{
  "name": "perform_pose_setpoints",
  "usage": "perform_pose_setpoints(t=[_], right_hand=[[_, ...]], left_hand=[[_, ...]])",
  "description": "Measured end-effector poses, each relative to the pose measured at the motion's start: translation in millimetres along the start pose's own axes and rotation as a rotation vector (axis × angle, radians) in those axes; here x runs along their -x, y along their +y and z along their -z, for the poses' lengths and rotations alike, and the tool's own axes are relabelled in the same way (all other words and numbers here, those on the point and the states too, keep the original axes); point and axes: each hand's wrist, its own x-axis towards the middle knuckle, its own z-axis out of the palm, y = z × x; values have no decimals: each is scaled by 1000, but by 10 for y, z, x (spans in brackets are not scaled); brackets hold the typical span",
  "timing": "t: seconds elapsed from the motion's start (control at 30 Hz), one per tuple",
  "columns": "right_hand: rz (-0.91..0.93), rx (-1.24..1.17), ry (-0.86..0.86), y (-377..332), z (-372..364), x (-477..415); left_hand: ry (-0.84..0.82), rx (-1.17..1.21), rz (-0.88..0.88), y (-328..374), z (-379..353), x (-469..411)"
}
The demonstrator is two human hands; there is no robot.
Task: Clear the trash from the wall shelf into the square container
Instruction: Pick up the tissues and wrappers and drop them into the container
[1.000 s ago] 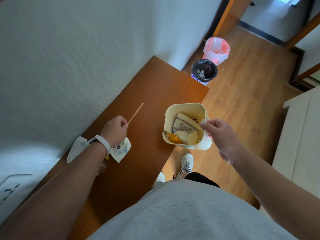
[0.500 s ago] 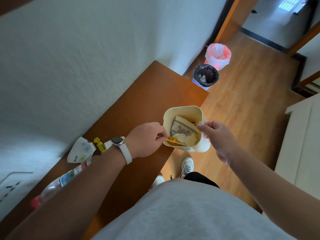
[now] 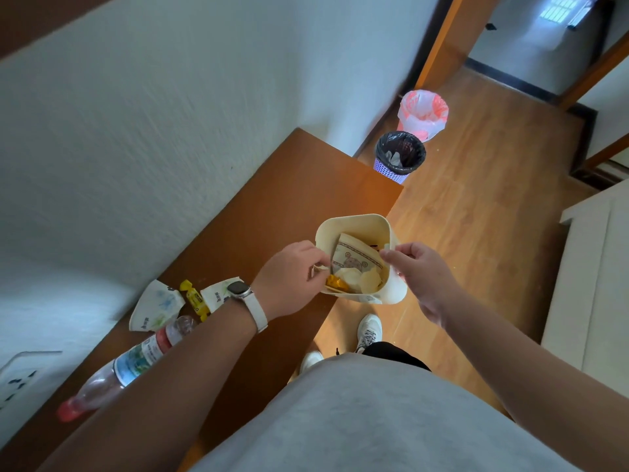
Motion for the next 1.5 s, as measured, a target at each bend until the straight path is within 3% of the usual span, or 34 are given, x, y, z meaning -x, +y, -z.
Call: perform_pose_setpoints(t=[0.23,0.5,0.67,1.07,1.23,1.5], right_hand=[[9,12,-6,25,27,6],[15,41,-34,7,-33,-24],[14,41,-44,-11,-73,-13],[23,60,-40,-30,-140,13],[4,69,-36,-32,-143,27],[9,104,-52,-45,-144,20]], left_hand=[[68,-41,271,-527,89,350],[-184,-286,569,-1109,161,584],[-337,-412,596,-1277,145,579],[-332,-395,570,-1344,24,487],[-215,-139,582,-1304,41,432],[292,387,662,-1030,257,343]])
